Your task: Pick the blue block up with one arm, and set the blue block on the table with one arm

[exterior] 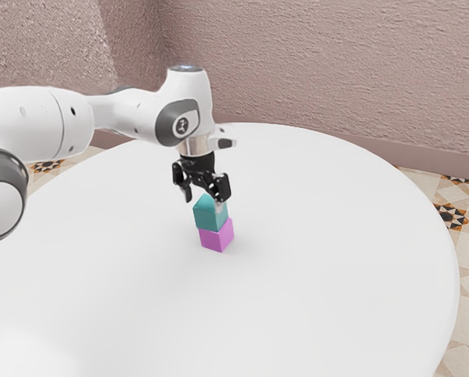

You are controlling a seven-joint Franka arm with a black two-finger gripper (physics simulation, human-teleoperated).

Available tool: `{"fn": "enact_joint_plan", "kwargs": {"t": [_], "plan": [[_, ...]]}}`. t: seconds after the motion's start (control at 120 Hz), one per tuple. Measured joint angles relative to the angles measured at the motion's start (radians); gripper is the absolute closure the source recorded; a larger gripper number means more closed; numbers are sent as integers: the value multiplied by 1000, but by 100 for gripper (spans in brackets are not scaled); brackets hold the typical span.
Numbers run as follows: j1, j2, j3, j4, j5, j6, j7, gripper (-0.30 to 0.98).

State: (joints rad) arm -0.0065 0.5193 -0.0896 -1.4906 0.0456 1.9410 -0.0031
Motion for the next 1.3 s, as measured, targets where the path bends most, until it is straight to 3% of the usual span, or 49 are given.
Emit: {"fn": "enact_joint_plan", "kwargs": {"t": [0.875,1.117,1.3], "plan": [[7,103,2,73,0,5,39,0],[8,112,2,79,-1,7,42,21],[8,112,3,87,0,7,43,27]]}}
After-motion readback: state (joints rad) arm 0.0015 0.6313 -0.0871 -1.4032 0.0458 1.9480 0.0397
